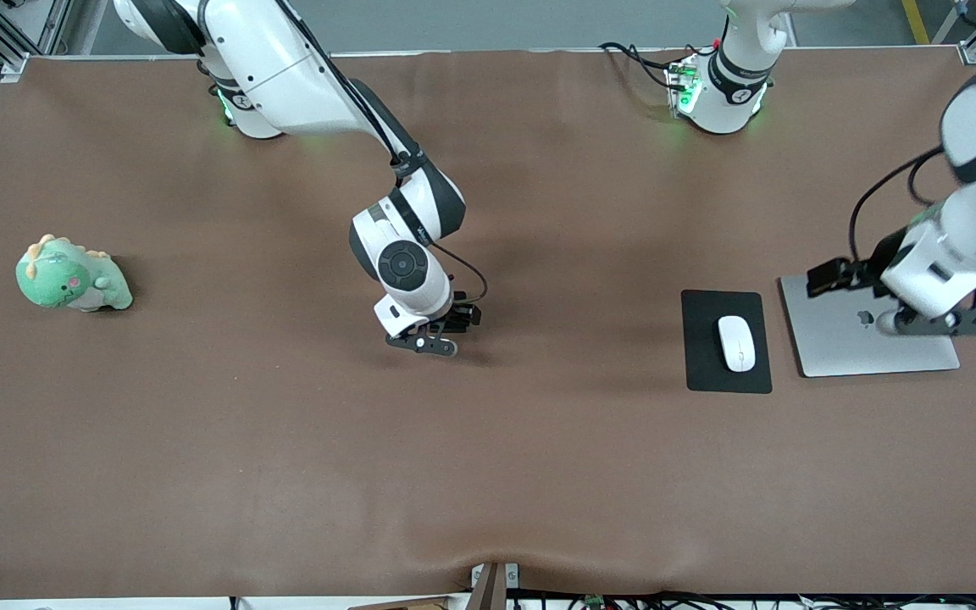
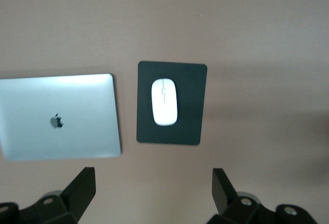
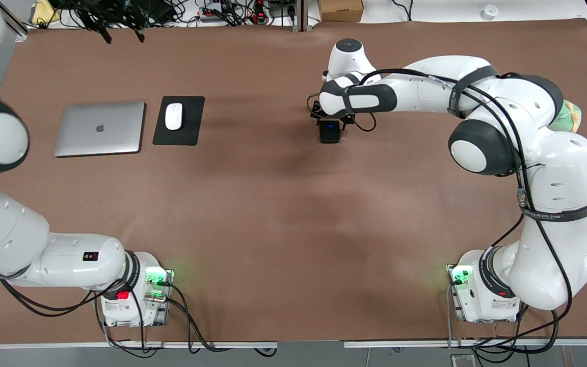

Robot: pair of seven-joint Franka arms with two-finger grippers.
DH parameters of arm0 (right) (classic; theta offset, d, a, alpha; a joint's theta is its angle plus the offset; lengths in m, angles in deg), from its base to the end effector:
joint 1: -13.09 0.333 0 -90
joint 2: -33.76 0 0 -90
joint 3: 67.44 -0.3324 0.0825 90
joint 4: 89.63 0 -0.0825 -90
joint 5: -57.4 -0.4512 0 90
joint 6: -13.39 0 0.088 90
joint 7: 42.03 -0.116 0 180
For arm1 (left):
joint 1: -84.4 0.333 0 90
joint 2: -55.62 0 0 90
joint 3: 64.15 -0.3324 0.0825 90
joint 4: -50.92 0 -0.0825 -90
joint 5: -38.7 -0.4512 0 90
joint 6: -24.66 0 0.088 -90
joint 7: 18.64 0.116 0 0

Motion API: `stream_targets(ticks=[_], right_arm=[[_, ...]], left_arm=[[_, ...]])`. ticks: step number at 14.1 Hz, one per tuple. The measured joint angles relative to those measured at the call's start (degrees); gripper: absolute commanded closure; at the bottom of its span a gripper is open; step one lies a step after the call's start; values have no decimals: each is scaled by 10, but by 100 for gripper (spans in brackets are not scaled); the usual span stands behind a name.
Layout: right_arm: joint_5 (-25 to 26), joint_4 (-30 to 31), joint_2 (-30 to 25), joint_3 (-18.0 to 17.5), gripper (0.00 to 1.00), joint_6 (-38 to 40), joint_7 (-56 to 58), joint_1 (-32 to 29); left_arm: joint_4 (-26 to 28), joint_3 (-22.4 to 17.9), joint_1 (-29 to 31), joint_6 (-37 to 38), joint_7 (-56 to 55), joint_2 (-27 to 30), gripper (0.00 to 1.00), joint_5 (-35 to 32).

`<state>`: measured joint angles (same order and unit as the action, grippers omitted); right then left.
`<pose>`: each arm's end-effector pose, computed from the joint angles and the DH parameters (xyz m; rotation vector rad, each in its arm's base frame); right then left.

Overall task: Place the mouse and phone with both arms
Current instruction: 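Lower the mouse onto the pad while the right gripper grasps the phone, then lift the black phone with the right gripper while the left gripper withdraws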

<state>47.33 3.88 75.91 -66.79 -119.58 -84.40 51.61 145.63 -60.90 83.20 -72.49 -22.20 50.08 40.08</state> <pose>0.5821 0.4591 0.1393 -3.0613 0.3052 0.1719 0.6524 -0.0520 0.5363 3.1149 -0.0183 -0.0870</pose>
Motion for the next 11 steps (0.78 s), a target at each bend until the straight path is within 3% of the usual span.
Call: stream_targets(ticks=[4,8,9,10,11], right_arm=[[0,3,0,-1,0,-11,0,6],[2,9,0,-1,2,-13,0,10],[6,13,1,-1,14,-13,1,10],[16,17,1,-1,38,-13,1,10],[26,19,1,-1,69,-14,1,10]], left_arm=[[-6,0,-1,53,0,64,0,0],[-43,-4,-1,62,0,44,0,1],[-48,-8,-1,62,0,35,0,1],[-52,-12,-1,62,4,26,0,1],[-54,-15,-1,62,16,20,0,1]])
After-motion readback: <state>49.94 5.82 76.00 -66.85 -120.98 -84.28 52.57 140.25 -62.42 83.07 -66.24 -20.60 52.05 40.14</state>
